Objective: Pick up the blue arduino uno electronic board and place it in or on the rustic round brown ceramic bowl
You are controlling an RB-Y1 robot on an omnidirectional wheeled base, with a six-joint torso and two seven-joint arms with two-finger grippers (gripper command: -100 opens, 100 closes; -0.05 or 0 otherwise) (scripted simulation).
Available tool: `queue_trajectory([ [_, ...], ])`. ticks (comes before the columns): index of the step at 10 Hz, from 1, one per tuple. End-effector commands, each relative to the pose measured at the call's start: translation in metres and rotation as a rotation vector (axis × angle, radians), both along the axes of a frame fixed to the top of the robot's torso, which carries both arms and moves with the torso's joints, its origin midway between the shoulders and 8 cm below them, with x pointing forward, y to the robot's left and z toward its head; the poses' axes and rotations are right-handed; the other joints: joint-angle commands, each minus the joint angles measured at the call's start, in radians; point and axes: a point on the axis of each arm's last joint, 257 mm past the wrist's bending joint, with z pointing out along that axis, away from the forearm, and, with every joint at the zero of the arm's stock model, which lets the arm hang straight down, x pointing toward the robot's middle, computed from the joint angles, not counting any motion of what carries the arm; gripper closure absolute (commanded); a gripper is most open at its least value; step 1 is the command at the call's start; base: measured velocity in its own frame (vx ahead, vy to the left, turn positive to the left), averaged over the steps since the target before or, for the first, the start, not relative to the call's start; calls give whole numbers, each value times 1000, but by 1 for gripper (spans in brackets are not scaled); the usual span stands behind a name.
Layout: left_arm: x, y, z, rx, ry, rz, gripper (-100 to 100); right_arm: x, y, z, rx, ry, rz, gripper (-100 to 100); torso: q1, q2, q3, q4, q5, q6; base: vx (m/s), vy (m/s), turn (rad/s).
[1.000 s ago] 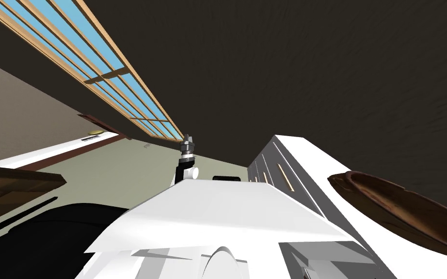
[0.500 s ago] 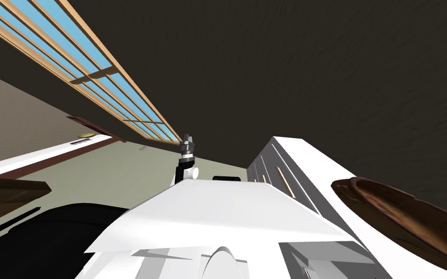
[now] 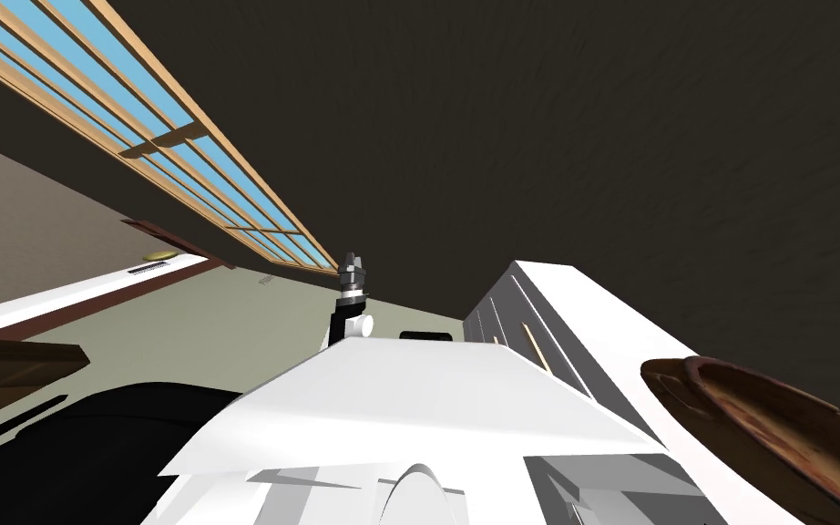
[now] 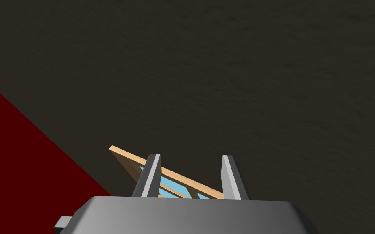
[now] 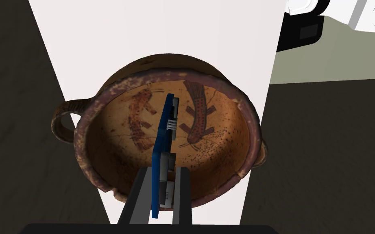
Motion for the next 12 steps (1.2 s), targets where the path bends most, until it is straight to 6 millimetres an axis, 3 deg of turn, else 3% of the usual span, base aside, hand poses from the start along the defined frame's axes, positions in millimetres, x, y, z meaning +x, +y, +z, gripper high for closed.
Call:
queue_trajectory([
  [1, 0, 0, 0, 0, 0, 0, 0, 3, 2, 6, -8, 12, 11, 100, 0, 0, 0, 0, 0, 0, 39, -30, 46],
  [3, 0, 0, 0, 0, 0, 0, 0, 4, 2, 7, -9, 11, 13, 100, 1, 2, 1, 0, 0, 0, 19, -24, 38],
  [4, 0, 0, 0, 0, 0, 0, 0, 5, 2, 7, -9, 12, 14, -100, 2, 3, 2, 1, 0, 1, 0, 0, 0],
  [8, 0, 0, 0, 0, 0, 0, 0, 5, 2, 7, -9, 12, 14, -100, 3, 6, 3, 1, 1, 1, 0, 0, 0],
  [9, 0, 0, 0, 0, 0, 0, 0, 5, 2, 7, -9, 12, 14, 0, 3, 6, 3, 1, 1, 1, 0, 0, 0],
  [10, 0, 0, 0, 0, 0, 0, 0, 6, 7, 18, -8, 11, 11, -100, 3, 6, 3, 1, 1, 1, -13, -23, 7],
  [12, 0, 0, 0, 0, 0, 0, 0, 8, 11, 29, -7, 10, 9, -100, 1, 7, 4, 2, 0, 1, -20, -39, 12],
])
